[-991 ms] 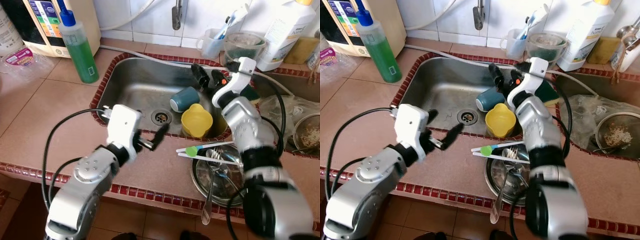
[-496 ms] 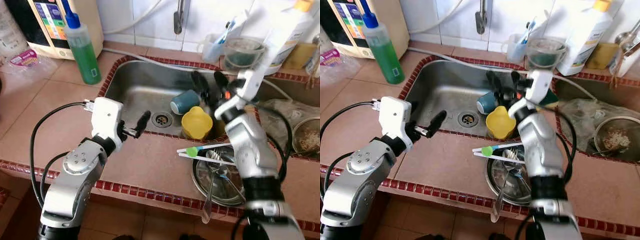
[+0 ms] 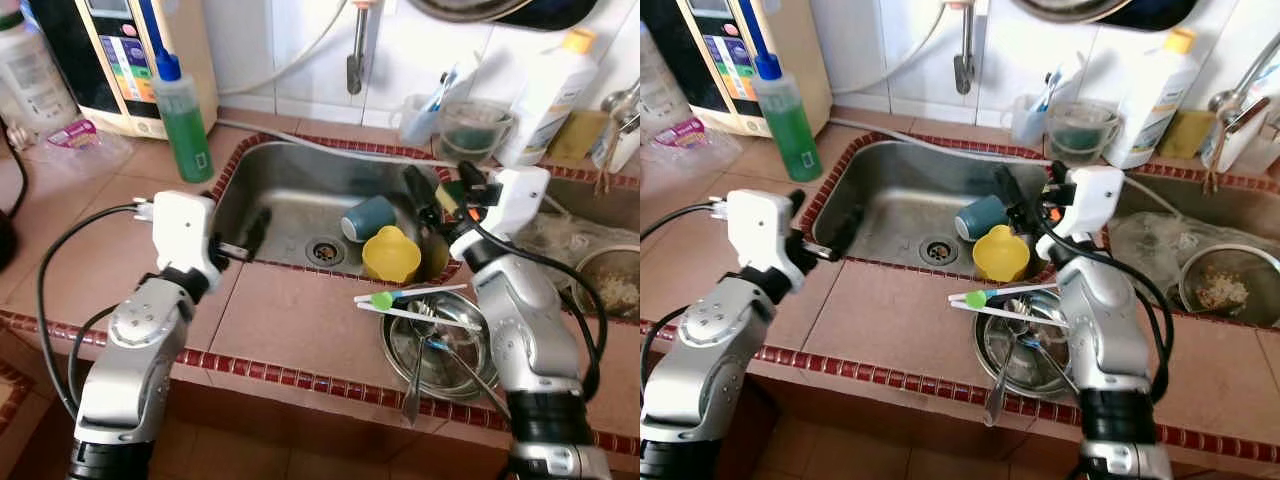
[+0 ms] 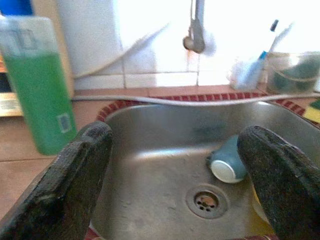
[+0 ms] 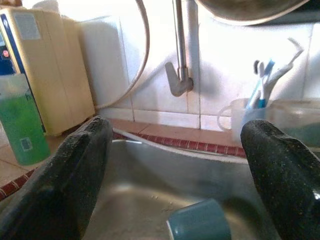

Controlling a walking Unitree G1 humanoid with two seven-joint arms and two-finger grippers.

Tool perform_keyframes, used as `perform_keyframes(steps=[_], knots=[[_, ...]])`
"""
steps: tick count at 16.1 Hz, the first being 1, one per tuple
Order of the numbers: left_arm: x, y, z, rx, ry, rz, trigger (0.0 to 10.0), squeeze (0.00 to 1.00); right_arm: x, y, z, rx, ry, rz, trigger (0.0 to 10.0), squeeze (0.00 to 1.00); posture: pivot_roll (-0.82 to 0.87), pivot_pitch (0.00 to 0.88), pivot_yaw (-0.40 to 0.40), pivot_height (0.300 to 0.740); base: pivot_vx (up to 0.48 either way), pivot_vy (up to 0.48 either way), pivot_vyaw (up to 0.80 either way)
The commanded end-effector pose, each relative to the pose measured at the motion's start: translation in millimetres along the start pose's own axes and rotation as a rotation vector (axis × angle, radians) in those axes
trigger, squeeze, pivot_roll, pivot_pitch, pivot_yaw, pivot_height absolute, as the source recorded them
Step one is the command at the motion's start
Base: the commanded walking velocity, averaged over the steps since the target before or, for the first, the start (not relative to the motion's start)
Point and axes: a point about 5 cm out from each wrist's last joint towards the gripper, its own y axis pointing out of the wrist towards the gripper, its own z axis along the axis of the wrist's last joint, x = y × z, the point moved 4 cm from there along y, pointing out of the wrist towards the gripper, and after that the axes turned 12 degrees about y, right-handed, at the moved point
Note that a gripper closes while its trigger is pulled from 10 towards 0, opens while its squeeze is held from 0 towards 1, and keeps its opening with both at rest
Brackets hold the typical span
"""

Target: Kitchen organization

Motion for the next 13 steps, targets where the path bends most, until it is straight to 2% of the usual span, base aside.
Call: perform_keyframes(steps=[1, 3, 4, 7, 8, 13], knots=[[-7.6, -2.0, -2.6, 0.005, 0.009, 0.036, 10.0, 0.0, -3.3, -5.1, 10.6, 0.058, -0.047, -0.011, 10.0, 0.0, -0.07, 0.036, 0.008, 0.74, 0.0, 0.0, 0.0], [-10.8, -7.8, -5.2, 0.033, -0.014, 0.06, 10.0, 0.0, -9.5, -18.6, 1.0, 0.068, -0.067, -0.039, 10.0, 0.0, -0.07, 0.03, 0.013, 0.74, 0.0, 0.0, 0.0], [-11.1, -10.4, -5.9, 0.043, -0.051, 0.066, 10.0, 0.0, -15.6, -23.9, -2.8, 0.069, -0.057, -0.033, 10.0, 0.0, -0.08, 0.028, 0.02, 0.74, 0.0, 0.0, 0.0], [-7.7, -14.0, -6.0, 0.054, 0.013, 0.057, 10.0, 0.0, -22.9, -28.7, -9.6, 0.051, -0.063, -0.026, 10.0, 0.0, -0.08, 0.025, 0.027, 0.74, 0.0, 0.0, 0.0], [-7.0, -14.6, -6.4, 0.056, -0.001, 0.055, 10.0, 0.0, -23.3, -28.9, -9.9, 0.051, -0.066, -0.026, 10.0, 0.0, -0.08, 0.025, 0.026, 0.74, 0.0, 0.0, 0.0], [-4.7, -17.0, -7.3, 0.073, -0.033, 0.056, 10.0, 0.0, -22.6, -29.6, -10.0, 0.045, -0.098, -0.028, 10.0, 0.0, -0.08, 0.019, 0.016, 0.74, 0.0, -0.48, 0.0]])
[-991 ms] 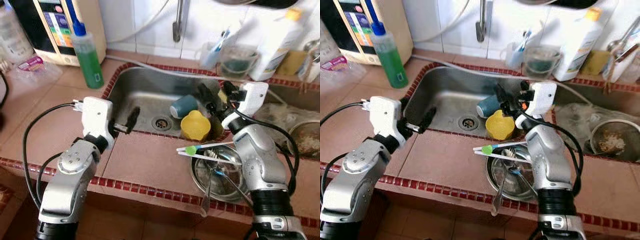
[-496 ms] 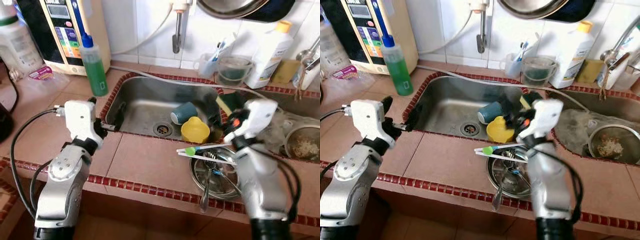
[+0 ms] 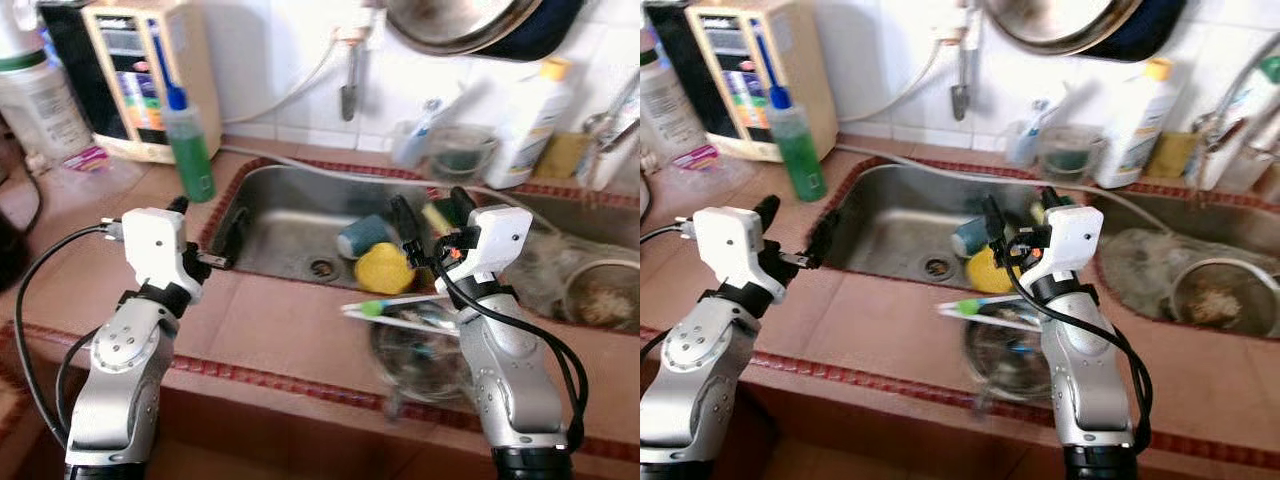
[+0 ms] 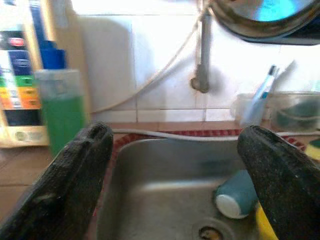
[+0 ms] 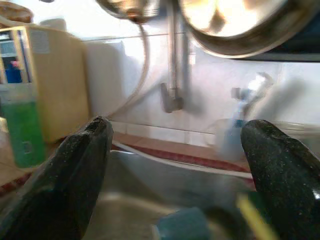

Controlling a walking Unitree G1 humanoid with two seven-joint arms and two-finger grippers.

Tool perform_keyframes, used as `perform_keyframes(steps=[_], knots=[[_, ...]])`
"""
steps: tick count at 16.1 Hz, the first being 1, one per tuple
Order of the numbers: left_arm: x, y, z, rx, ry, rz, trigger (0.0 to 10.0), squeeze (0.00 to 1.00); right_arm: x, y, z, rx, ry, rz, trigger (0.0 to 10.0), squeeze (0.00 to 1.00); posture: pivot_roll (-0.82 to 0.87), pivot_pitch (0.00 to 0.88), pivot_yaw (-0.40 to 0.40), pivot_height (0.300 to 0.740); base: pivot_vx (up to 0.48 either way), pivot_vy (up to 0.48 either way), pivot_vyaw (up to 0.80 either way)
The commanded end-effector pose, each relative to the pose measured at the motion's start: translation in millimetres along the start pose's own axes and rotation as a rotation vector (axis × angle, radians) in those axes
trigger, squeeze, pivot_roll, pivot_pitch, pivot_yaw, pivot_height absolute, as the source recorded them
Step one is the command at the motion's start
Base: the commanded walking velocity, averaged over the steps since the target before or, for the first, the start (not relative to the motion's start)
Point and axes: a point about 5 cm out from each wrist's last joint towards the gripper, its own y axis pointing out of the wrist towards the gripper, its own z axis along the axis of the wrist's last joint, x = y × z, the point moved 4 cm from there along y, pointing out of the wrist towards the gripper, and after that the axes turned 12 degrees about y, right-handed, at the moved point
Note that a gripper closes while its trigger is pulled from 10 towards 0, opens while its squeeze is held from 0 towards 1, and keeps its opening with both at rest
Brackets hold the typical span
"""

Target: Kitchen organization

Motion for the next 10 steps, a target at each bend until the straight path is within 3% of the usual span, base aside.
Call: perform_keyframes(steps=[1, 7, 10], knots=[[5.3, 0.1, 1.1, 0.01, -0.005, -0.011, 10.0, 0.0, 1.3, -0.2, 8.4, 0.025, -0.026, 0.006, 10.0, 0.0, -0.07, 0.015, 0.012, 0.74, 0.0, -0.48, 0.0], [8.5, -0.9, 0.5, 0.012, -0.013, -0.018, 10.0, 0.0, -4.7, 3.9, 6.3, 0.011, -0.052, 0.062, 10.0, 0.0, -0.06, 0.001, 0.004, 0.74, 0.0, -0.473, 0.0], [12.6, -3.4, -5.6, -0.027, -0.057, -0.039, 10.0, 0.0, -3.0, 3.0, 8.6, 0.013, -0.058, 0.077, 10.0, 0.0, -0.06, 0.003, 0.003, 0.74, 0.0, -0.086, 0.0]])
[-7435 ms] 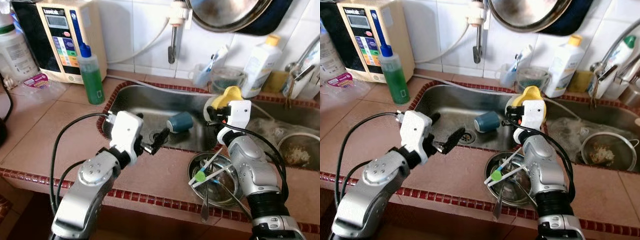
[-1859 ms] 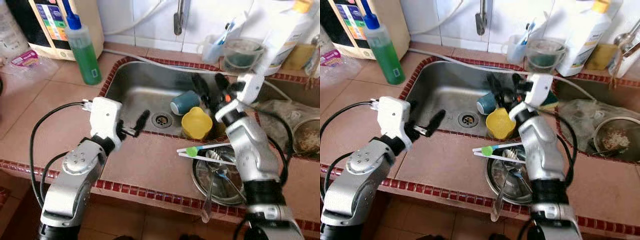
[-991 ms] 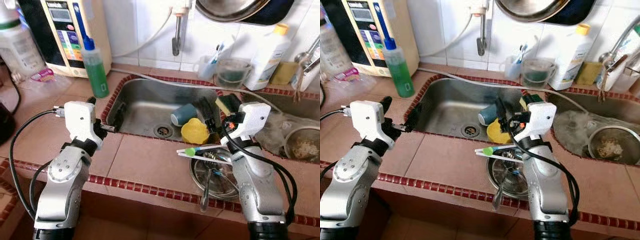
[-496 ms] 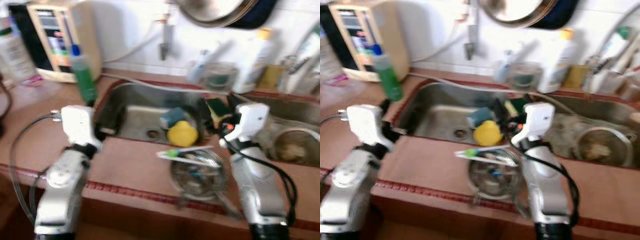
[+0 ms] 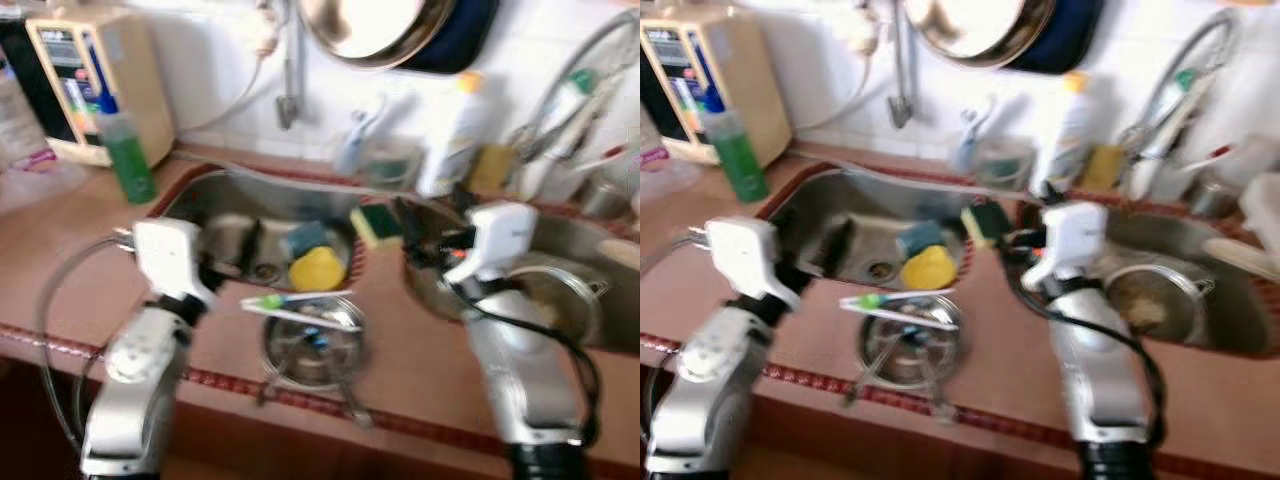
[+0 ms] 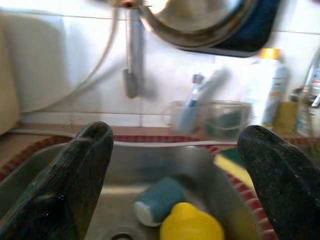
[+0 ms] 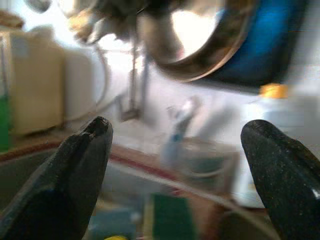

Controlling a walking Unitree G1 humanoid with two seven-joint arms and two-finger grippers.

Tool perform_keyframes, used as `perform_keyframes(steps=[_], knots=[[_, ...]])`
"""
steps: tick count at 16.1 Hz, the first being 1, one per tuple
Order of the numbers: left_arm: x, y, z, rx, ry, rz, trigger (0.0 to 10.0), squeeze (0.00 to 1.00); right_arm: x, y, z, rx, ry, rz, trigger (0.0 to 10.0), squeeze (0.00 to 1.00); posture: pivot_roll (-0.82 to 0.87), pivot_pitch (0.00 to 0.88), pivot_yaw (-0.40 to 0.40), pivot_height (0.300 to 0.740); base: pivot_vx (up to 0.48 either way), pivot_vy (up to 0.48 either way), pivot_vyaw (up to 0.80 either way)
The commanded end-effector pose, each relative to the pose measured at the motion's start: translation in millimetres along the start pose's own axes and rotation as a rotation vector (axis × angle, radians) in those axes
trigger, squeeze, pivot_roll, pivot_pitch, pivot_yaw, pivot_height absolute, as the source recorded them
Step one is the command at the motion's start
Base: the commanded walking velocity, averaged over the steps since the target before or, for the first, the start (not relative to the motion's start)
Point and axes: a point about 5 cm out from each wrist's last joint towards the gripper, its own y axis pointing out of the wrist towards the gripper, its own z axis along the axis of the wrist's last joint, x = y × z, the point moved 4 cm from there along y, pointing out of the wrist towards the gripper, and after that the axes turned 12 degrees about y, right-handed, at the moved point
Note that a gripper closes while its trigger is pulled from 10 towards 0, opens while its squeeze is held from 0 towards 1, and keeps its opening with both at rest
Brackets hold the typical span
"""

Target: Kitchen organization

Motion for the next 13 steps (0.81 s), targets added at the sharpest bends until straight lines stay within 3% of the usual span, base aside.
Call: perform_keyframes(steps=[1, 6, 10, 11, 12, 13], knots=[[-5.7, -3.2, -3.3, -0.035, 0.018, -0.01, 10.0, 0.0, -8.1, 1.4, 2.5, 0.014, 0.021, 0.043, 10.0, 0.0, -0.07, 0.007, 0.004, 0.74, 0.0, 0.0, 0.0], [0.8, -17.8, -20.2, -0.135, 0.062, -0.112, 10.0, 0.0, -2.6, -14.2, 3.8, 0.003, -0.021, 0.084, 10.0, 0.0, -0.08, 0.041, 0.019, 0.74, 0.0, 0.0, 0.0], [-7.8, -22.7, -32.1, -0.195, 0.149, -0.142, 10.0, 0.0, -16.4, -24.4, -7.8, -0.032, -0.018, 0.106, 10.0, 0.0, -0.09, 0.057, 0.028, 0.74, 0.0, 0.0, 0.0], [-15.7, -20.1, -31.6, -0.206, 0.135, -0.13, 10.0, 0.0, -22.8, -25.5, -9.6, -0.034, -0.01, 0.118, 10.0, 0.0, -0.09, 0.059, 0.032, 0.74, 0.0, 0.0, 0.0], [-19.6, -18.8, -34.1, -0.23, 0.069, -0.112, 10.0, 0.0, -25.1, -25.6, -9.6, -0.033, 0.0, 0.122, 10.0, 0.0, -0.09, 0.059, 0.033, 0.74, 0.0, 0.0, 0.0], [-21.1, -18.9, -43.8, -0.296, -0.087, -0.094, 10.0, 0.0, -30.3, -26.4, -10.1, -0.033, 0.01, 0.134, 10.0, 0.0, -0.09, 0.059, 0.037, 0.74, 0.0, 0.0, 0.0]])
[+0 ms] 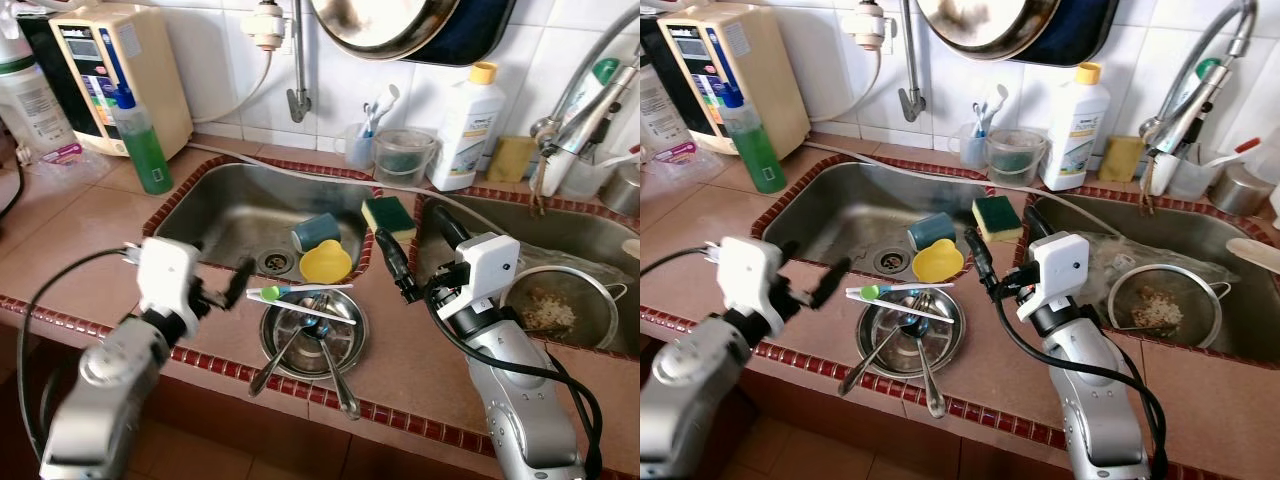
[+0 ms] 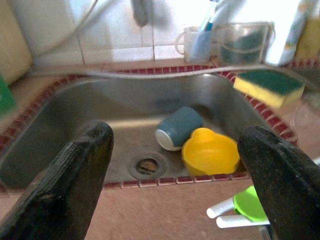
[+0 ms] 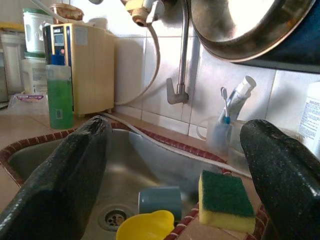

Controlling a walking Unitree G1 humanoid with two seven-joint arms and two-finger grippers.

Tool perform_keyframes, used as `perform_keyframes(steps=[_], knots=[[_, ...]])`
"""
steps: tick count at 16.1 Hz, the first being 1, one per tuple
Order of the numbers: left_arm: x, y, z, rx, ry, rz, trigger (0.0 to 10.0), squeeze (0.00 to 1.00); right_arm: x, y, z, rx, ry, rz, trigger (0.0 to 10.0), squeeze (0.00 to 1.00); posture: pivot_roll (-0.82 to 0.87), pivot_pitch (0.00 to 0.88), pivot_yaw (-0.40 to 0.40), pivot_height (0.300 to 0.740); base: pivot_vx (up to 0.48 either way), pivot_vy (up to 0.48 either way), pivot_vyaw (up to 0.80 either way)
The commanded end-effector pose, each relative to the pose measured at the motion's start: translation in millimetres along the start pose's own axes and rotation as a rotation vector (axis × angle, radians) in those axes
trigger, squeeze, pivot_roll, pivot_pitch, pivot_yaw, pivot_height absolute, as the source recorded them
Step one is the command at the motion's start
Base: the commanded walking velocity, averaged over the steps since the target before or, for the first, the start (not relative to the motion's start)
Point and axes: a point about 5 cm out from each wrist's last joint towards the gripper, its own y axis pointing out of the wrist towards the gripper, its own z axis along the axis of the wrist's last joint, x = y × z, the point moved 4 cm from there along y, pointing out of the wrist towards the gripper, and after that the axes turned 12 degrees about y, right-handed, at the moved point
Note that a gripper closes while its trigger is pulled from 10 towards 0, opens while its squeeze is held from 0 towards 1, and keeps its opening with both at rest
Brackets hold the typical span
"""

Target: Kitchen organization

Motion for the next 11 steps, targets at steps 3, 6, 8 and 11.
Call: perform_keyframes(steps=[3, 6, 8, 11], knots=[[1.9, 3.6, -24.3, -0.119, -0.268, 0.021, 10.0, 0.0, -12.8, 0.0, 5.4, 0.015, 0.012, 0.045, 10.0, 0.0, -0.1, 0.06, 0.037, 0.74, 0.0, 0.0, 0.0], [7.5, 5.3, -31.6, -0.147, -0.359, 0.021, 10.0, 0.0, -23.0, -3.8, 5.4, -0.001, -0.024, 0.107, 10.0, 0.0, -0.11, 0.063, 0.03, 0.74, 0.0, 0.0, 0.0], [10.7, 7.1, -29.8, -0.148, -0.437, 0.016, 10.0, 0.0, -30.3, -9.5, 1.2, -0.034, -0.024, 0.156, 10.0, 0.0, -0.11, 0.066, 0.027, 0.74, 0.0, 0.0, 0.0], [11.3, 7.4, -27.5, -0.159, -0.46, 0.01, 10.0, 0.0, -36.5, -21.4, -3.0, -0.095, -0.009, 0.234, 10.0, 0.0, -0.11, 0.068, 0.025, 0.74, 0.0, 0.0, 0.0]])
